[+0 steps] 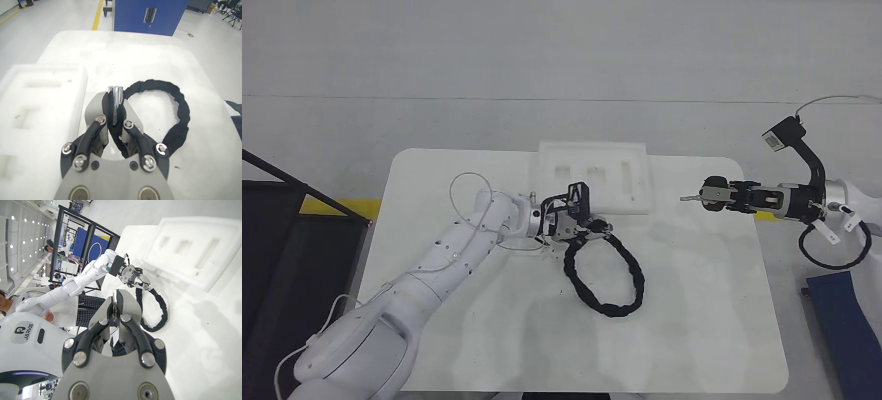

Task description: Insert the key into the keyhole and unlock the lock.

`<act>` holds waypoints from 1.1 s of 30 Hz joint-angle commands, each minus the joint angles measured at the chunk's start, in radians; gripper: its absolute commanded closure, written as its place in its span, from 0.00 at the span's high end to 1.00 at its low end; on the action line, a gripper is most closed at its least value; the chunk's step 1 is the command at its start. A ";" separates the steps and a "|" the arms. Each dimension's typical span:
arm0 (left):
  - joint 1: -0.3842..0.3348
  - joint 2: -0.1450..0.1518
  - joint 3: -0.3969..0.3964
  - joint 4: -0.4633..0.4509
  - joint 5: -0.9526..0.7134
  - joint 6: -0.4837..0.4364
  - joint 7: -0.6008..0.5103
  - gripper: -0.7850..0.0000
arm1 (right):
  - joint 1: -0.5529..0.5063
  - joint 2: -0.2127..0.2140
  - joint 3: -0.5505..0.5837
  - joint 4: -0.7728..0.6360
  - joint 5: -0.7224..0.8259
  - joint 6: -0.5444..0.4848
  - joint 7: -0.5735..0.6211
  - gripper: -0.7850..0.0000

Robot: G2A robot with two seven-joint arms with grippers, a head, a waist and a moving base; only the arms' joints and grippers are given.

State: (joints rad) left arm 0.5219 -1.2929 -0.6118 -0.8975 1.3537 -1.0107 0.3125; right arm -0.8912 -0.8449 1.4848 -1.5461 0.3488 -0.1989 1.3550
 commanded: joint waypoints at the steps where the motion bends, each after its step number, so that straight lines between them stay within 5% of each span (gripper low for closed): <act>1: 0.008 0.010 -0.015 -0.044 -0.026 -0.002 0.025 0.00 | 0.000 0.000 0.000 0.000 0.000 0.000 0.000 0.00; 7: 0.007 0.039 -0.024 -0.161 -0.093 -0.002 0.056 0.00 | 0.000 0.000 0.000 0.000 0.000 0.000 0.000 0.00; 12: -0.009 0.061 0.010 -0.228 -0.187 -0.002 0.072 0.00 | 0.010 0.009 -0.001 -0.054 -0.022 0.109 0.044 0.00; 26: -0.107 0.113 0.146 -0.310 -0.398 -0.002 0.143 0.00 | 0.142 0.043 0.055 -0.081 0.017 0.380 0.180 0.00; 33: -0.143 0.116 0.127 -0.288 -0.378 0.003 0.218 0.00 | 0.170 0.053 0.046 -0.103 0.021 0.469 0.139 0.00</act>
State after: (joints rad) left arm 0.3794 -1.1738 -0.4750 -1.1926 0.9602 -1.0122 0.5169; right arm -0.7241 -0.7944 1.5343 -1.6389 0.3778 0.2522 1.4972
